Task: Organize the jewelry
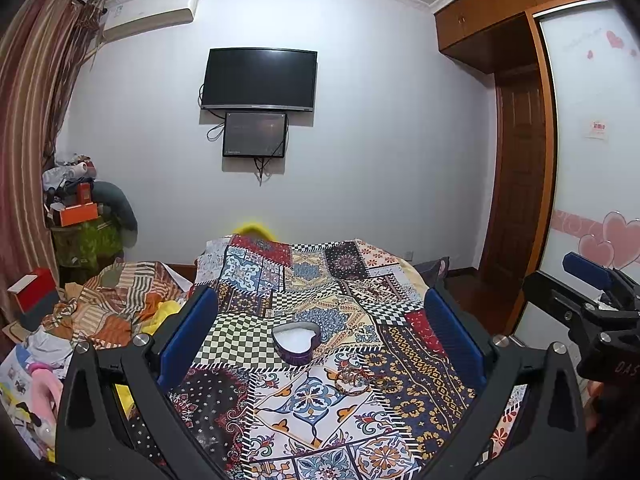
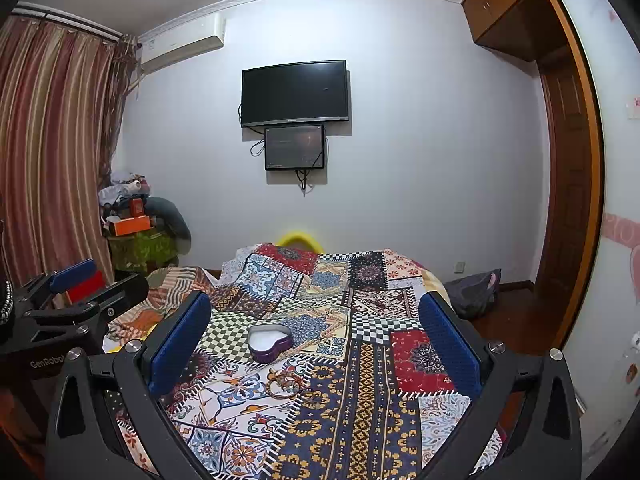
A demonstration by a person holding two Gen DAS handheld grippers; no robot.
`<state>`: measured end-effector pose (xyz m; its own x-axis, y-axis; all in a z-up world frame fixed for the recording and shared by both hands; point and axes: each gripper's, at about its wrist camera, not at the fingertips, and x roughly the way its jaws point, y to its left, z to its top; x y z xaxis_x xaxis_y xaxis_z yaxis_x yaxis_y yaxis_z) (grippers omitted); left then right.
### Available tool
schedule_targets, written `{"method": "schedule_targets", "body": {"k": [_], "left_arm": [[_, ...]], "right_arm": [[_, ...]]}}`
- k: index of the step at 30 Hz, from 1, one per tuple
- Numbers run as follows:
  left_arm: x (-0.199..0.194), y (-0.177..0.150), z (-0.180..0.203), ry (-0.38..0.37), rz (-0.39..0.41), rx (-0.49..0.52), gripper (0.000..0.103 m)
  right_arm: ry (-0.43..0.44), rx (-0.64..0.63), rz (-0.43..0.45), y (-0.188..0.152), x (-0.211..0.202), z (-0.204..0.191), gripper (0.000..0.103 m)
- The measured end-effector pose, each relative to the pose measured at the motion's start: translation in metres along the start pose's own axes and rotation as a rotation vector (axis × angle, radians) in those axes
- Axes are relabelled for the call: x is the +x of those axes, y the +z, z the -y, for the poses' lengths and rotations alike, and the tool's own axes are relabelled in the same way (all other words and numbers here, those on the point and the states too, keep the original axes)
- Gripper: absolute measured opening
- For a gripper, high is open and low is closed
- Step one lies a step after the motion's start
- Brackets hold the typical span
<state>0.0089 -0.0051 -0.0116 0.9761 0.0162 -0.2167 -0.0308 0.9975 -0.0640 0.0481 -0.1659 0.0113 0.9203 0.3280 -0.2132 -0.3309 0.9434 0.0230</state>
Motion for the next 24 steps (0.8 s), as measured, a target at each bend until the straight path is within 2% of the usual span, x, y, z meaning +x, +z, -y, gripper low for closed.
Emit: {"method": "schedule_targets", "body": {"k": [24], "left_arm": [[0.0036, -0.0044, -0.0016, 0.007, -0.016, 0.001, 0.103]], "right_arm": [[0.001, -0.008, 0.000, 0.0027, 0.0018, -0.0034, 0.103]]}}
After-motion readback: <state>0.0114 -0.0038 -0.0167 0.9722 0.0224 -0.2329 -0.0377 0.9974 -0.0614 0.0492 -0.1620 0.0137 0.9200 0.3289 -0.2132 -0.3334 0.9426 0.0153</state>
